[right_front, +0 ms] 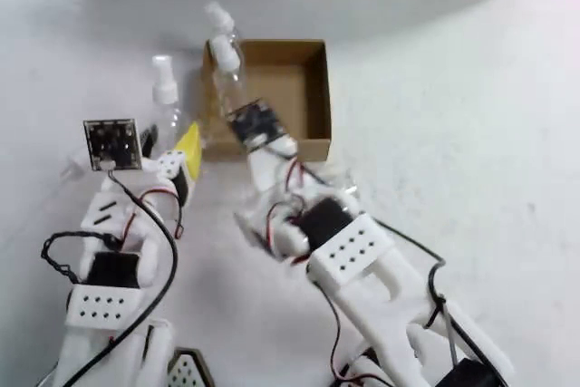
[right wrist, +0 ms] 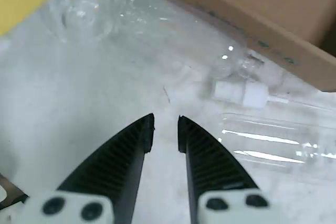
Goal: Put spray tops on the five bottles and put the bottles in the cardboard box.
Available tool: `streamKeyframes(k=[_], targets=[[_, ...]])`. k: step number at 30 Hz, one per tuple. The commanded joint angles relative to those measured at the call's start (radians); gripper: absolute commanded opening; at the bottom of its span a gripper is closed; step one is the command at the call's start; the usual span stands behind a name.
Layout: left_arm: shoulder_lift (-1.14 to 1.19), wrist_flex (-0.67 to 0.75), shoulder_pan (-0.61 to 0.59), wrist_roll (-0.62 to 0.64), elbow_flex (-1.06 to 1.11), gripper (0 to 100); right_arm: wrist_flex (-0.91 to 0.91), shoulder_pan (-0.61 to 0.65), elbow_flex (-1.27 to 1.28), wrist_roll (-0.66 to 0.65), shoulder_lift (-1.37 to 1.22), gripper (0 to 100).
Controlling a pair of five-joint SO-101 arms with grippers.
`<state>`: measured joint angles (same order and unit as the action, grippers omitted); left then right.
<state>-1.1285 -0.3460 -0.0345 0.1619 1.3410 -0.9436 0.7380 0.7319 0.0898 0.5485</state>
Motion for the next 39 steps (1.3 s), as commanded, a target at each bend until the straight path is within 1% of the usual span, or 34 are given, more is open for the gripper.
streamKeyframes(k=[1,3,5,12,18,21,23,27,31,34,39], targets=[[0.002,0.037,-0.031,0.043,-0.061,3,0.074,0.038,0.02,0.04,0.025,5.2],[0.002,0.037,-0.041,0.107,-0.063,3,0.102,0.038,0.031,0.058,0.033,5.2],[0.002,0.037,-0.041,0.14,-0.063,3,0.124,0.038,0.041,0.061,0.035,5.2],[0.002,0.038,-0.039,0.141,-0.058,3,0.122,0.061,0.048,0.063,0.054,5.2],[0.002,0.035,-0.035,0.141,-0.058,3,0.128,0.108,0.089,0.063,0.174,5.2],[-0.004,0.035,-0.035,0.141,-0.058,3,0.14,0.151,0.129,0.063,0.243,5.2],[-0.004,0.034,-0.033,0.141,-0.058,3,0.213,0.183,0.183,0.063,0.274,5.2],[-0.005,0.034,-0.031,0.144,-0.058,3,0.458,0.232,0.333,0.063,0.297,5.1],[-0.005,0.034,-0.031,0.144,-0.058,3,0.671,0.245,0.439,0.063,0.303,5.1],[-0.005,0.009,-0.03,0.146,-0.068,3,0.76,0.245,0.476,0.063,0.294,5.1],[-0.005,-0.084,0.044,0.143,-0.107,3,0.858,0.243,0.516,0.061,0.294,5.1]])
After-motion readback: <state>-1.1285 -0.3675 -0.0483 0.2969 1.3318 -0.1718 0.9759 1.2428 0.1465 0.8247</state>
